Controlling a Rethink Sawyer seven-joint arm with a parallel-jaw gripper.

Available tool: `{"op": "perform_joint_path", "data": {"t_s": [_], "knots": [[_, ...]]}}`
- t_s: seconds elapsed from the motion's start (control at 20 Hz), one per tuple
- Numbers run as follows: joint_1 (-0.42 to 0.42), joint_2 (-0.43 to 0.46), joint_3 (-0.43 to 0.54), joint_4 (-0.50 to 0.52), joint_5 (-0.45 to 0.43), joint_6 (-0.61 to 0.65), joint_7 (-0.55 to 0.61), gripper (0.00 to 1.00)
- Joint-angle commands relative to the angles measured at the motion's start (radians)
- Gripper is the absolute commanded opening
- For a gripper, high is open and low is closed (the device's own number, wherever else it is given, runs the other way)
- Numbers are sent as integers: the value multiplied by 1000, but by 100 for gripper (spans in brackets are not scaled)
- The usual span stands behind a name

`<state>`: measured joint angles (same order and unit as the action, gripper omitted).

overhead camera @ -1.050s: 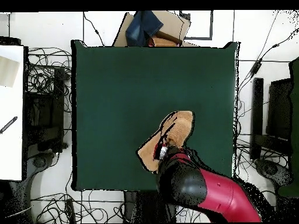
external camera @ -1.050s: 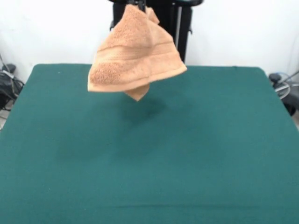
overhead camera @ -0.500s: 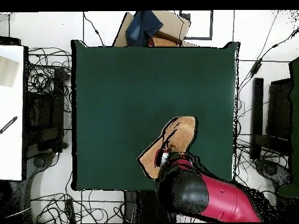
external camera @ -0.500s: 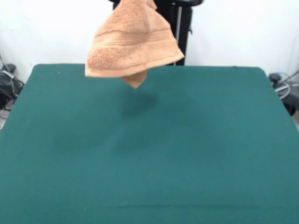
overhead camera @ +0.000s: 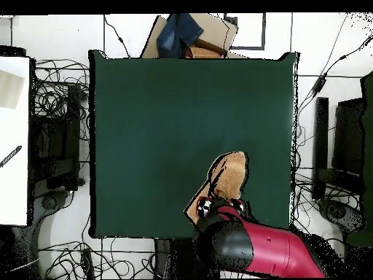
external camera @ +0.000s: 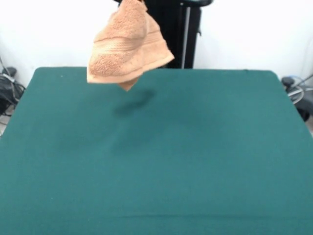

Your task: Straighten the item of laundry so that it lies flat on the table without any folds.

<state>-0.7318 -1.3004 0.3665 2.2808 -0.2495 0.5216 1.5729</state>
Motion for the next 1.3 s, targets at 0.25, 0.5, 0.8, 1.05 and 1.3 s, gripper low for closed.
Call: {"op": "perform_joint_path", "data": {"t_s": [0.25,0.5,0.8,1.05,1.3], "knots": [[91,204,-102,-109,-241,28,162,0],[94,339,-147,-139,-288,-114,169,0],[171,518,-191,-174,-230,-339,261,0],[271,661,-248,-209,-155,-537,312,0],[338,742,-264,-230,-59,-652,319,0]]}}
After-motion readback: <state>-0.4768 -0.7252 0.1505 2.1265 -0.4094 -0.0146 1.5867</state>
